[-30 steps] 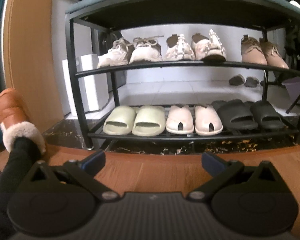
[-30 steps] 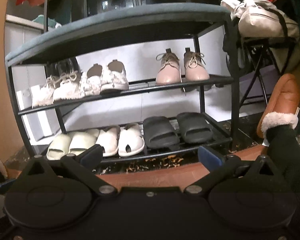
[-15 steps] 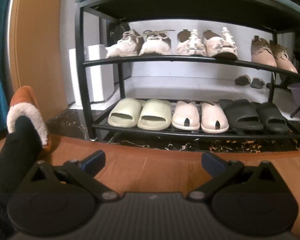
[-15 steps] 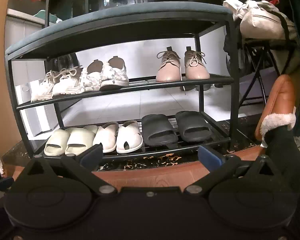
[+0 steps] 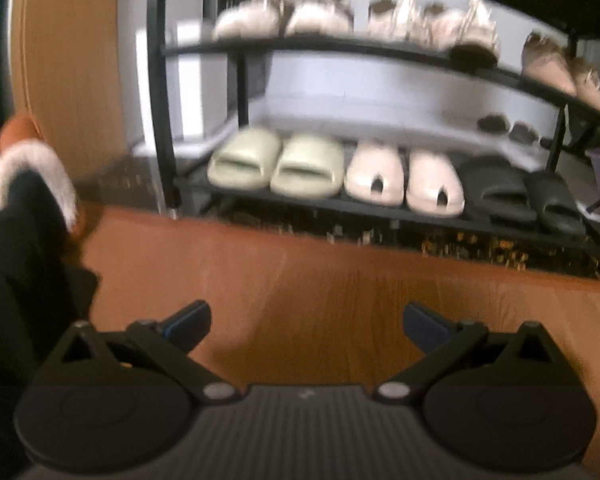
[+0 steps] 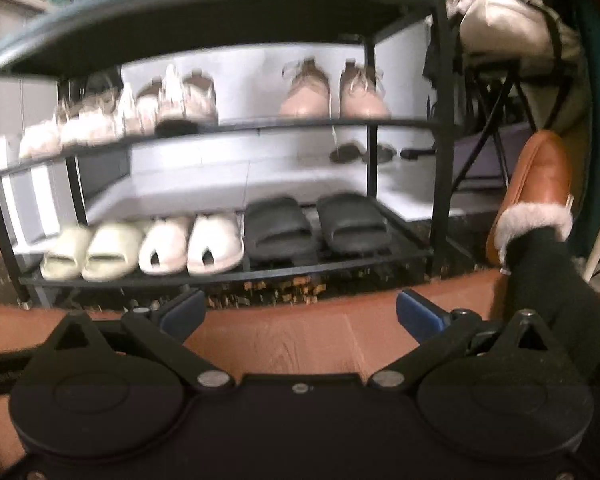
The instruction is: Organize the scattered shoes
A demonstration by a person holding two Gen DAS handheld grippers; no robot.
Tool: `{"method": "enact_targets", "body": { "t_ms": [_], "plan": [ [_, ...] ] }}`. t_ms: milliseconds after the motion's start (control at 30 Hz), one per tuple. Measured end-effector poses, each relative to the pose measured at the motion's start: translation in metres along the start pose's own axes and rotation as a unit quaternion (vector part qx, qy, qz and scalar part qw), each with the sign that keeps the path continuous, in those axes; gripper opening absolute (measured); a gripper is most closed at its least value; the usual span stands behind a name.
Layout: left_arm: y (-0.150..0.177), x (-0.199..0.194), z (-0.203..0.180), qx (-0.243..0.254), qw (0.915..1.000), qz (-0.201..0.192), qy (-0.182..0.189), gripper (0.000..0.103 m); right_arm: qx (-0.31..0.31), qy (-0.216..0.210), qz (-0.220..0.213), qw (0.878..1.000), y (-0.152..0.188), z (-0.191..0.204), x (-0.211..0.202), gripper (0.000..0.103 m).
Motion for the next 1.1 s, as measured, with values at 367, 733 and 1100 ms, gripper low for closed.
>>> {"method": "enact_targets", "body": {
  "t_ms": [367,733,1100],
  "plan": [
    [-0.006,0.016,0.003,-0.014,0.9991,0.039,-0.008,0.102,-0.023,-0.006,0.048,0.999,0.020,0.011,0.020,0.103],
    [-0.011,0.017,-0.004,0.002,0.9988,0.048,-0.002,0.102,-0.030,-0.003,0.072,0.997,0.024,0.016,0.024,0.103],
    [-0.004,0.002,-0.024,0.057,0.9980,0.012,-0.024,0.102,-0.044,-0.006,0.078,0.996,0.024,0.014,0.025,0.103]
  ]
}}
Point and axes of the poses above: each gripper's, at about its wrist camera, not at the fingertips, and x roughly the way its jaws point, z to its left, y to its underside, the point moved 1 cm from there along x, roughly the way its jaws point
